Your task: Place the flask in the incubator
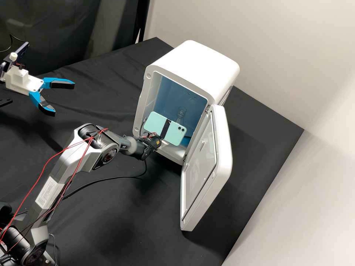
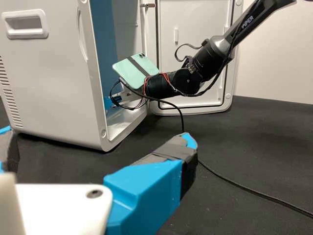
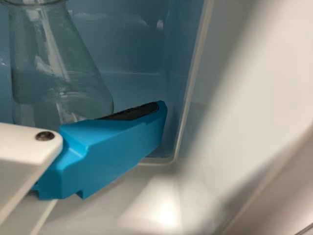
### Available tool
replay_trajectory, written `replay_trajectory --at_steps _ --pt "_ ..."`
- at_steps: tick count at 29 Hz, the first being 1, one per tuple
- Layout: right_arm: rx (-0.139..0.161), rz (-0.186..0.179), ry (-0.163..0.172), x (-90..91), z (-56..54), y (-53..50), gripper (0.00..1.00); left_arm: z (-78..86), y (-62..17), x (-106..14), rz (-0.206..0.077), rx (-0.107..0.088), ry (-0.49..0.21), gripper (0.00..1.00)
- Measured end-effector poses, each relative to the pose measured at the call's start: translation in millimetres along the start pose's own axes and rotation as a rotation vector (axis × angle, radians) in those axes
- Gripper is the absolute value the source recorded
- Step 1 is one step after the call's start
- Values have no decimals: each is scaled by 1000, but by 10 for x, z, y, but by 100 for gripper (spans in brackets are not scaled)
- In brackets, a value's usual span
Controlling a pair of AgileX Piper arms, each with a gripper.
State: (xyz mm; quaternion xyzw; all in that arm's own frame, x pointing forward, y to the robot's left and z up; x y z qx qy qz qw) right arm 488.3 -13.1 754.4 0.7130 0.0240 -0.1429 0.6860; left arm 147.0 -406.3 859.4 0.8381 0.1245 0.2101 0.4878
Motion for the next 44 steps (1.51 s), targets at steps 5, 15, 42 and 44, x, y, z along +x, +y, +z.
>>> replay_trajectory --at_steps 5,15,42,44 --pt "0 0 0 0 0 0 100 0 0 0 0 0 0 100" --pt "1 3 7 -148 28 -35 100 0 0 0 0 0 0 100" --pt "-14 56 41 -474 51 50 100 15 -4 -1 -2 1 -10 100" --pt "-14 59 43 -484 43 66 100 18 -5 -2 -3 2 -12 100"
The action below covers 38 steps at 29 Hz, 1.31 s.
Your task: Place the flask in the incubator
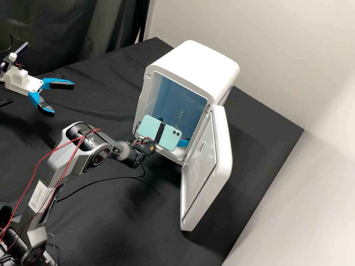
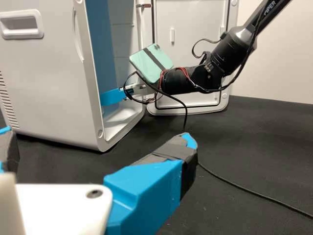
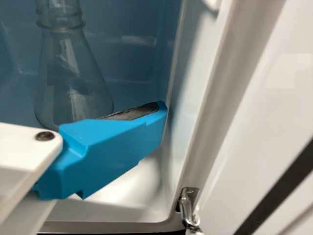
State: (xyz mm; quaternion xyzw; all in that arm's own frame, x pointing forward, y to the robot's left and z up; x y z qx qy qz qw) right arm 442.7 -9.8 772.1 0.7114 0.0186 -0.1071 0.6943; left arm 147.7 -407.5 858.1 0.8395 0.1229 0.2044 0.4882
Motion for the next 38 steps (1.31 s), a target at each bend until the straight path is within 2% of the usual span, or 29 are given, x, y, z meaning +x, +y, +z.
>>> replay_trajectory --at_steps 8,10,14,21,25,29,33,38 --pt "0 6 8 -46 -7 4 100 0 0 0 0 1 0 100" --pt "1 8 6 -77 -4 12 100 0 0 0 0 1 0 100" --pt "-2 32 17 -151 -5 102 100 0 0 0 0 2 0 100" --pt "-4 45 30 -304 8 108 100 2 -1 0 0 5 0 100" --pt "-4 61 44 -404 -26 146 100 11 -4 -1 -3 3 -5 100" --pt "-4 86 73 -498 -68 175 100 9 -2 -3 -1 -6 -1 100" --pt "-4 94 84 -561 -109 198 100 7 -3 -4 -2 -10 1 100" --pt "-8 89 110 -647 -196 165 100 7 -3 -4 -2 -10 1 100"
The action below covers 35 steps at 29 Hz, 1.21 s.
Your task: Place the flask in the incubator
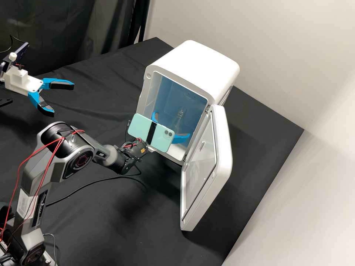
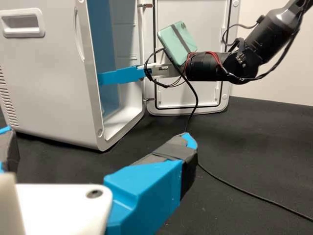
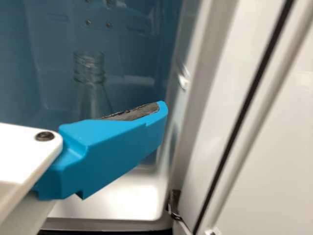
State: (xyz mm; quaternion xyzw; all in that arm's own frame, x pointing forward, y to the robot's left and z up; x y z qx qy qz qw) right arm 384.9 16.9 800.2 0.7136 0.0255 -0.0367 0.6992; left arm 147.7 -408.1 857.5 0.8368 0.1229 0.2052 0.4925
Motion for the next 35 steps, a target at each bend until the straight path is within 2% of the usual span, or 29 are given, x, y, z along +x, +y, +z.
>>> replay_trajectory --at_steps 3,6,13,22,27,29,35 --pt "-11 -11 33 -44 -83 -34 100 0 0 0 0 0 0 100" --pt "-7 -22 48 -84 -142 -67 100 0 0 0 0 0 0 100" --pt "-2 -19 63 -201 -215 -64 100 0 0 0 0 0 0 100" --pt "5 -36 63 -410 -199 -125 100 2 0 0 0 -1 -2 100" --pt "-14 -58 88 -540 -201 -164 100 21 6 -1 7 16 -21 100" --pt "-5 -63 96 -584 -213 -164 100 27 2 -6 12 18 -26 100" --pt "-2 -45 105 -723 -183 -125 100 74 8 -19 27 19 -58 100"
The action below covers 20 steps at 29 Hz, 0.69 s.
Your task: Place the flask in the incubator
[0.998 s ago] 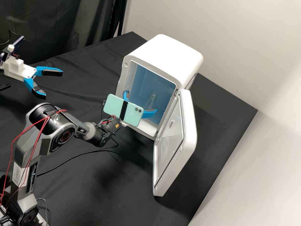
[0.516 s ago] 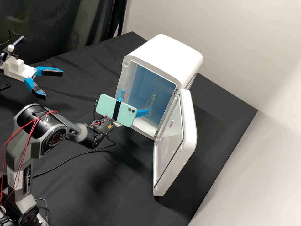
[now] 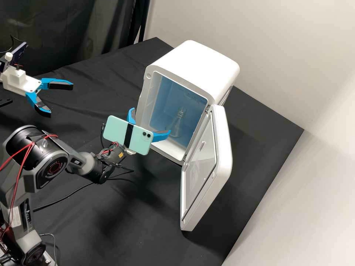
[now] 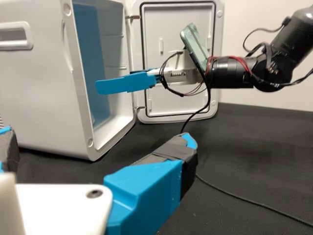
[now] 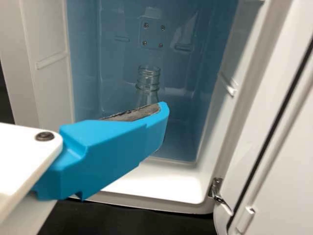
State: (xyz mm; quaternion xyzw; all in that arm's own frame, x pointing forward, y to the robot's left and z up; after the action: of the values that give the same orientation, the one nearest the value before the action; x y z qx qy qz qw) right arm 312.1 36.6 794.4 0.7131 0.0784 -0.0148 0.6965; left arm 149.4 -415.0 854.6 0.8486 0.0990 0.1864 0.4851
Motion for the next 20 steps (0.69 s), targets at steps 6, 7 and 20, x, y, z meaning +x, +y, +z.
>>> replay_trajectory --at_steps 6,7,20 --pt "4 19 22 -181 -36 7 100 78 -18 -55 52 6 -38 100" --pt "4 24 28 -208 -43 8 100 91 -24 -72 65 6 -44 100" --pt "-72 129 58 -511 -156 -8 100 119 12 -30 141 -85 -100 100"
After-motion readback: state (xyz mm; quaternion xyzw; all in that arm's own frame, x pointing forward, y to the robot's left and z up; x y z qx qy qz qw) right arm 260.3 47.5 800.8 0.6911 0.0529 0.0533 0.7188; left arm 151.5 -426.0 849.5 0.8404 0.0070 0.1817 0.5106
